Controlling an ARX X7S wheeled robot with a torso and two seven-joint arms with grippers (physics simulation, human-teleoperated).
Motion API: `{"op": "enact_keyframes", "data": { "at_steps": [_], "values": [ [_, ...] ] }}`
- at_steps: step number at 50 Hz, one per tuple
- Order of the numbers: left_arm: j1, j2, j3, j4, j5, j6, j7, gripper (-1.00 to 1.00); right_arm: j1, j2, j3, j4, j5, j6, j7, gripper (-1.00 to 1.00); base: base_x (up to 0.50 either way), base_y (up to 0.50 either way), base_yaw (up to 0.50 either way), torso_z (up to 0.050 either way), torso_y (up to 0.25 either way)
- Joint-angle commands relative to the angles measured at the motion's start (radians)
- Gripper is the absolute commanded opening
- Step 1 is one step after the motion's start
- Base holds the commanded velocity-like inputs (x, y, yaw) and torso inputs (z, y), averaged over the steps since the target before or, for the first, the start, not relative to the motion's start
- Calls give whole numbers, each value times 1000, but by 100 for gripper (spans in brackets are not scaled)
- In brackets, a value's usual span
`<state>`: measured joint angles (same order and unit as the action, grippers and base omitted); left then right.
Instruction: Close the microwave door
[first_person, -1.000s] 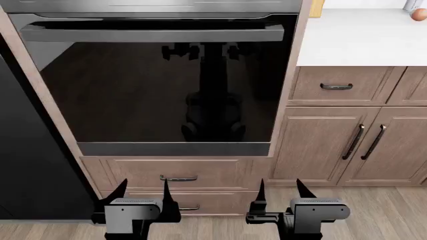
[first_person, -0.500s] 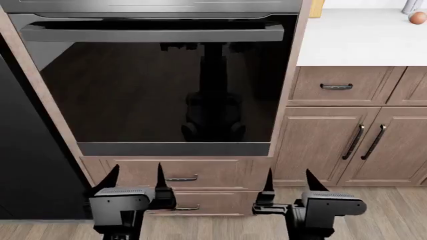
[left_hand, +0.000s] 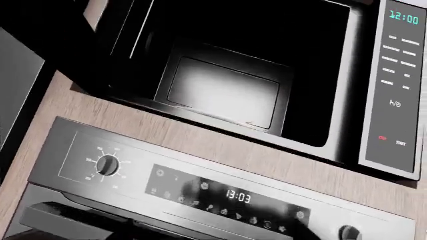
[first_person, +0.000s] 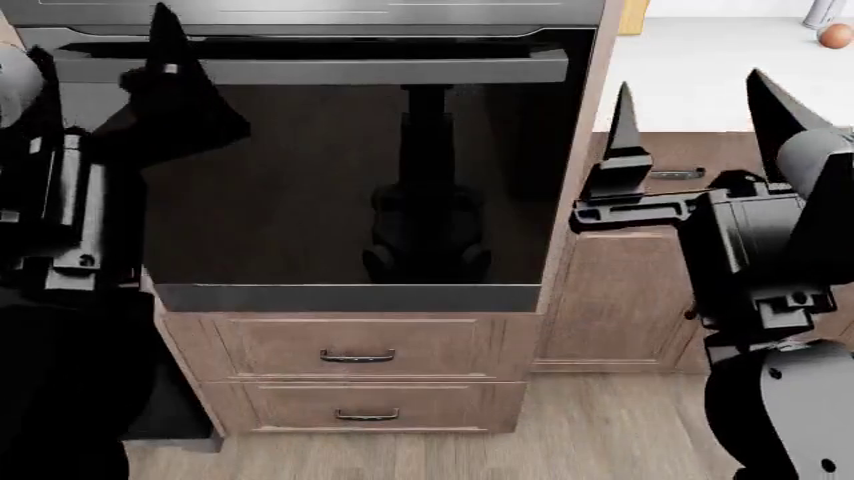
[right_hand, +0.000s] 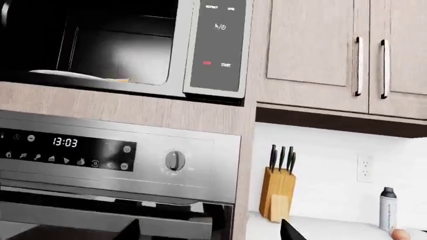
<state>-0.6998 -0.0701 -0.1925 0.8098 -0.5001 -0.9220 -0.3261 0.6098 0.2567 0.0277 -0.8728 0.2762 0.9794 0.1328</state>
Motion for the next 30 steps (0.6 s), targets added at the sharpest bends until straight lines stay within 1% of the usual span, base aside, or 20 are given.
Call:
{"op": "enact_keyframes", "data": {
  "at_steps": [1,4,9,11,13,16,22,30],
  "values": [
    [-453,-16,-220,98,-235,-376,-126,100,510,151,110,-173,474,462,231,100,0,0,0,0,0],
    [-537,-33,-275,84,-277,-423,-141,100,671,165,192,-164,681,588,319,100,0,0,0,0,0],
    [-600,-56,-334,96,-331,-471,-152,100,855,300,223,-38,1212,577,712,100,0,0,0,0,0],
    [-637,-62,-362,98,-359,-500,-163,100,901,350,215,-4,1335,548,815,100,0,0,0,0,0],
    [-685,-69,-389,89,-382,-526,-178,100,939,389,204,18,1384,531,851,100,0,0,0,0,0],
    [-733,-87,-410,68,-396,-540,-190,100,980,430,197,44,1410,517,866,100,0,0,0,0,0],
    [-755,-142,-381,6,-358,-479,-170,100,1112,480,129,97,1488,482,924,100,0,0,0,0,0],
    [-799,-157,-404,1,-391,-506,-186,100,1253,514,47,133,1559,449,973,100,0,0,0,0,0]
  ]
}}
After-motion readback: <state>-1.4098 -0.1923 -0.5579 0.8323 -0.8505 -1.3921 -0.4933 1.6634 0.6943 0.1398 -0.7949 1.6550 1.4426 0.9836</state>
